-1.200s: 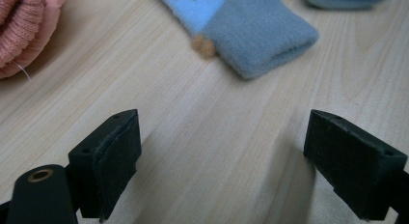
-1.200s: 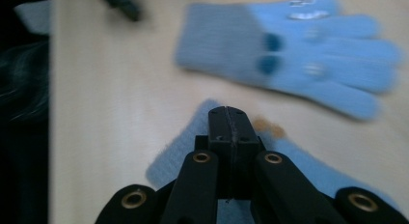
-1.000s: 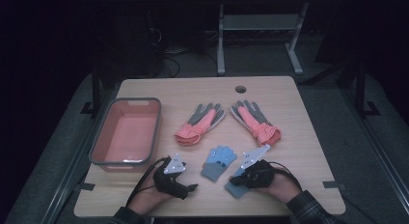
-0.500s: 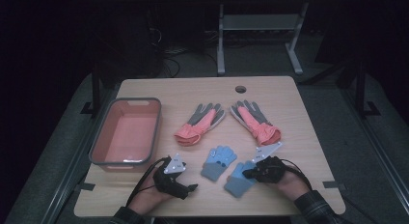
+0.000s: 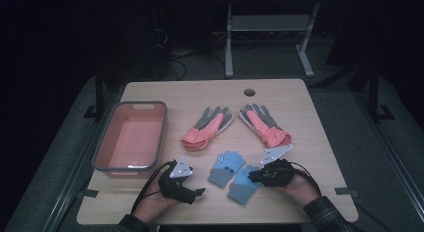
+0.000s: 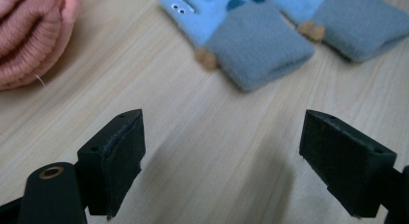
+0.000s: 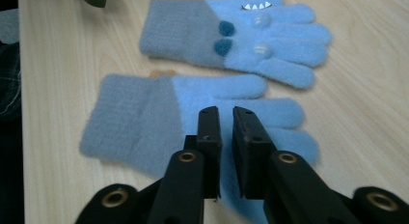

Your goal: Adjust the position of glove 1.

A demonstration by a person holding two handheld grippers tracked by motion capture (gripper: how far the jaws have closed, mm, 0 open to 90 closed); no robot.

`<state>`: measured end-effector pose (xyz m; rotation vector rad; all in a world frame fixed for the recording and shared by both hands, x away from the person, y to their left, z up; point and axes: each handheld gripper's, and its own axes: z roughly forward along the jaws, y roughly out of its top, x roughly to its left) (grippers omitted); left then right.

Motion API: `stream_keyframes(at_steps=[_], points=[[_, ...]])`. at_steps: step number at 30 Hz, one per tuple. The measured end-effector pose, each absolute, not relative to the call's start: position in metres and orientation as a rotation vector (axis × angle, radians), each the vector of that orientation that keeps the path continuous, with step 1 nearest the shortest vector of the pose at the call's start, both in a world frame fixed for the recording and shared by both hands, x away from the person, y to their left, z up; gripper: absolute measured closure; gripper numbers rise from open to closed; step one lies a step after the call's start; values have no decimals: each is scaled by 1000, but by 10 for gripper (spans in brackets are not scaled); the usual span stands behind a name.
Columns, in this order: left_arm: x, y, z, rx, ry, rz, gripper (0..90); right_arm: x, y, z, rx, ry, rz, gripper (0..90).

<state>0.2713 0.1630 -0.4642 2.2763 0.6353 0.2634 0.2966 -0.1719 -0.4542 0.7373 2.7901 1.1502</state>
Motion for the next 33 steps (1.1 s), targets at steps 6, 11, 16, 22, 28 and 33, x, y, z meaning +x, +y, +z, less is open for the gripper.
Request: stream_keyframes(at_steps=[6,11,16,22,28,33], points=[[273,164,-466,2282,649,265,159,293,-164,-453,677,2810,1191,707],[273,165,-468,2290,658,262,159,291,-151,-463,616,2868,1122,669],[273,165,-470,2307,656,259,159,287,-151,-464,607,2838,1099,839],[273,165,-470,2307,657,260,159,288,-155,-458,643,2822,1173,876],[273,165,-471,2304,656,259,159,299,-151,-439,655,2751,1299,880],[274,165,-471,2312,646,262,159,310,-131,-428,620,2703,1317,879]])
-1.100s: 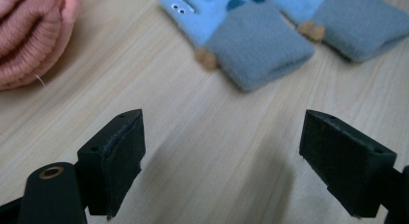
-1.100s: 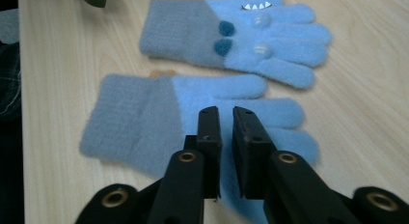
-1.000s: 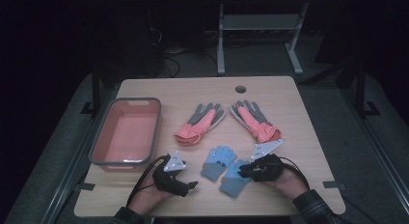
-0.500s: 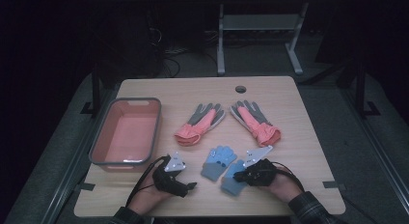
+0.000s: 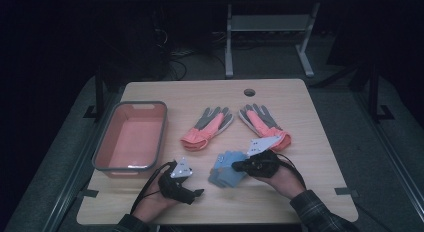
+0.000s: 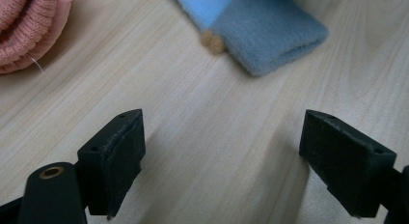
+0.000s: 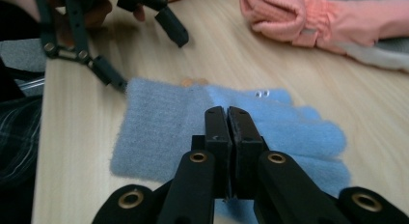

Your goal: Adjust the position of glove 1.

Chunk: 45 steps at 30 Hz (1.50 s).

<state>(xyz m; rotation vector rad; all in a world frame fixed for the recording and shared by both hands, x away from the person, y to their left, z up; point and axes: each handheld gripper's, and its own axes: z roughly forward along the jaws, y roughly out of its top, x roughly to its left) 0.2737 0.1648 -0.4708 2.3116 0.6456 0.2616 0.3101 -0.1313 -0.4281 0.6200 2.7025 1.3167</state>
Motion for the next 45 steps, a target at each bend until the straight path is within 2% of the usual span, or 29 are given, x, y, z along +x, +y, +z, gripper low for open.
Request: stream_keyframes(at_steps=[7,23,25,26,30,32,38,45], points=[[274,166,-470,2310,643,262,159,325,-110,-436,617,2710,1322,878],[274,165,-471,2311,644,256,159,334,-98,-455,629,2753,1216,858],[273,165,-471,2311,647,253,159,335,-97,-458,609,2756,1198,827],[273,165,-471,2311,646,254,159,335,-96,-458,623,2761,1202,783],[273,166,-468,2298,650,258,159,335,-105,-450,684,2712,1282,527],[274,166,-467,2290,655,258,159,335,-108,-448,696,2698,1302,497],[279,162,-456,2247,690,258,130,331,-137,-442,763,2640,1238,287],[284,151,-448,2231,711,236,121,321,-164,-445,811,2585,1224,216]])
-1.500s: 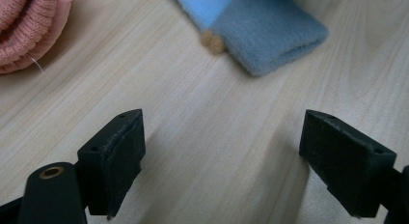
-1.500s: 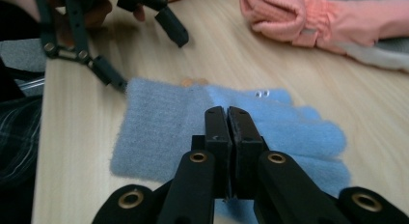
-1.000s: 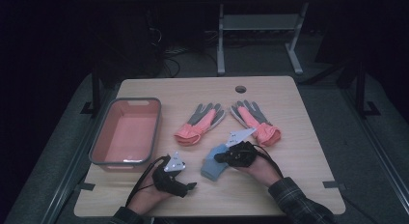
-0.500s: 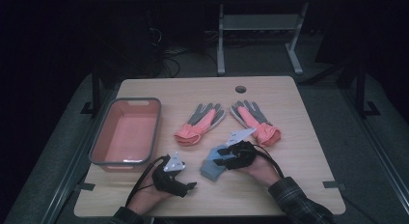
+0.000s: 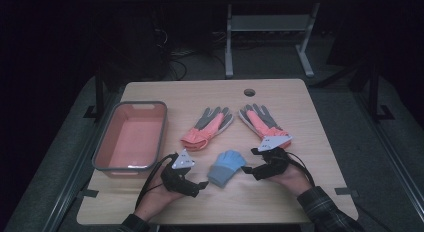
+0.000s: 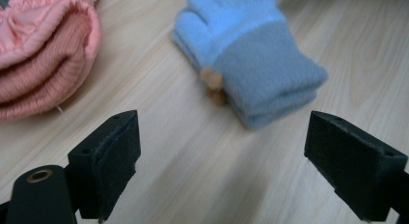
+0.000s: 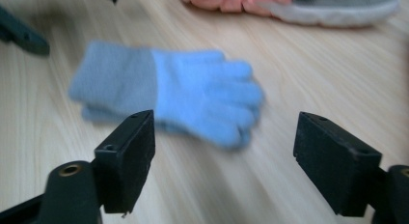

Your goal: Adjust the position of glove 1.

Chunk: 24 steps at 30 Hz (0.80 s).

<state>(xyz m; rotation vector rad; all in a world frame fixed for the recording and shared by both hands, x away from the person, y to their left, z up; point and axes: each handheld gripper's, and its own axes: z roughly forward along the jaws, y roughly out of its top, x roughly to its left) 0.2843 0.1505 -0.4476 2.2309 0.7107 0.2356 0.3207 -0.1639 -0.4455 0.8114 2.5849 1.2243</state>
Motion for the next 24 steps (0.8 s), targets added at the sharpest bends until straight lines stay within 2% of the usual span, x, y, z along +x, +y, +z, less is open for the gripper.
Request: stream_keyframes(at_steps=[12,24], points=[[298,114,-432,2242,670,232,121,295,-215,-463,920,2542,1137,150],[312,85,-429,2263,640,229,122,288,-230,-472,968,2483,1106,133]])
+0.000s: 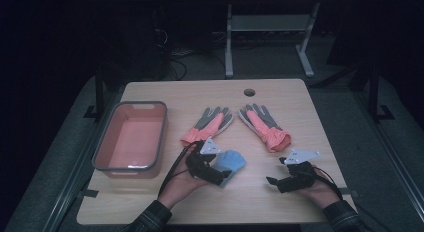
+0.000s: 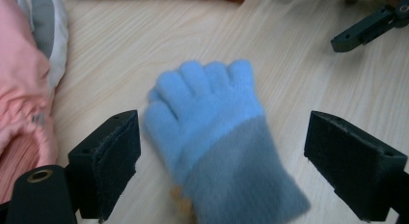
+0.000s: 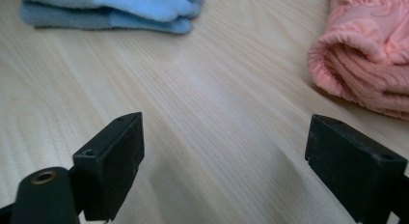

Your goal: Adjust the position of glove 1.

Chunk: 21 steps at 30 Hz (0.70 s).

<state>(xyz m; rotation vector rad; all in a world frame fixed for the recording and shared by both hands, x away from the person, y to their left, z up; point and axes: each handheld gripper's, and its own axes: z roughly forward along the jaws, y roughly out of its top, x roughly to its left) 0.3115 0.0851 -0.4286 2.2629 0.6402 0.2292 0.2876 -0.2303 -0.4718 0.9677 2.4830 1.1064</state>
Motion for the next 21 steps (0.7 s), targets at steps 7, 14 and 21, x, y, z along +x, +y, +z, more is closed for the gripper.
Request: stream_keyframes(at_steps=[7,14,21], points=[[317,69,-434,2299,626,243,136,290,-230,-481,964,2497,1081,120],[322,63,-449,2364,639,237,155,290,-231,-482,960,2506,1087,117],[321,61,-461,2407,629,258,160,290,-231,-482,958,2509,1088,115]])
